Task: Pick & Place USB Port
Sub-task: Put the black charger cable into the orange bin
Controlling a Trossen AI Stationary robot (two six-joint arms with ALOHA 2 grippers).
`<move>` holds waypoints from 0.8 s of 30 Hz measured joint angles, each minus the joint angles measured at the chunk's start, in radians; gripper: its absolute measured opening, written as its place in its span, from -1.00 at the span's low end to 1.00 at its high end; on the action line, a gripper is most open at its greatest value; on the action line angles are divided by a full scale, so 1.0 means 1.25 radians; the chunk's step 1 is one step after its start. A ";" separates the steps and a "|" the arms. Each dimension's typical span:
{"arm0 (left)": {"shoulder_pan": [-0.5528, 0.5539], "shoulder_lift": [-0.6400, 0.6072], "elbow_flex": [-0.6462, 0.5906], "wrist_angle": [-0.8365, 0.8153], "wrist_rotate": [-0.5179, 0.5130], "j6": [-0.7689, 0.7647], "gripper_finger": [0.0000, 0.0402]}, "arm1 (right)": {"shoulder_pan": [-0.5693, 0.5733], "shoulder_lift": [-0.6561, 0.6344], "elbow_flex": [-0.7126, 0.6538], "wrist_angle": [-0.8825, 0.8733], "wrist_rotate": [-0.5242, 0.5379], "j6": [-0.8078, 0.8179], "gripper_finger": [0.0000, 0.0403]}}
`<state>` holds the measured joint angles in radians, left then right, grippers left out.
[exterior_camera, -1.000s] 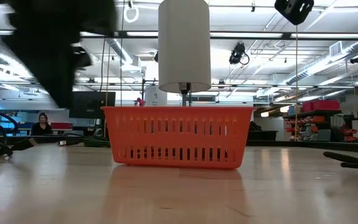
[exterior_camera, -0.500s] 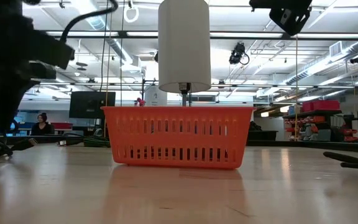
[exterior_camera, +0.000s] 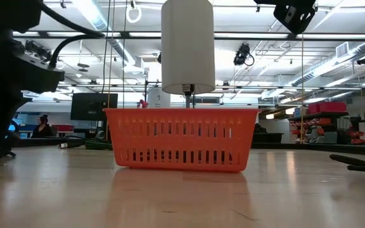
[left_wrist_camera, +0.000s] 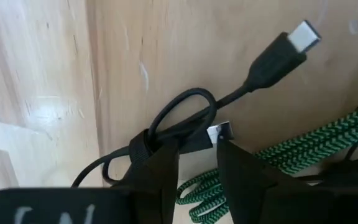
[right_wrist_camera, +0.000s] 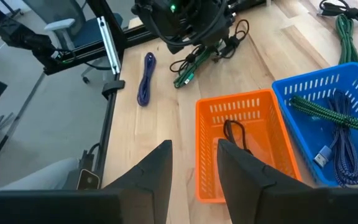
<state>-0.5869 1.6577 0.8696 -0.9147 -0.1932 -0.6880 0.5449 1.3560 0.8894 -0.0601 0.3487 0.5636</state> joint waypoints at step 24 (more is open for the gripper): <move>-0.006 0.002 0.197 -0.016 -0.085 0.036 -0.99 | 0.000 0.000 0.000 -0.001 0.000 -0.006 -0.38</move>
<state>-0.5949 1.6604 1.1157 -0.9351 -0.2999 -0.6430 0.5449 1.3560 0.8894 -0.0608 0.3481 0.5558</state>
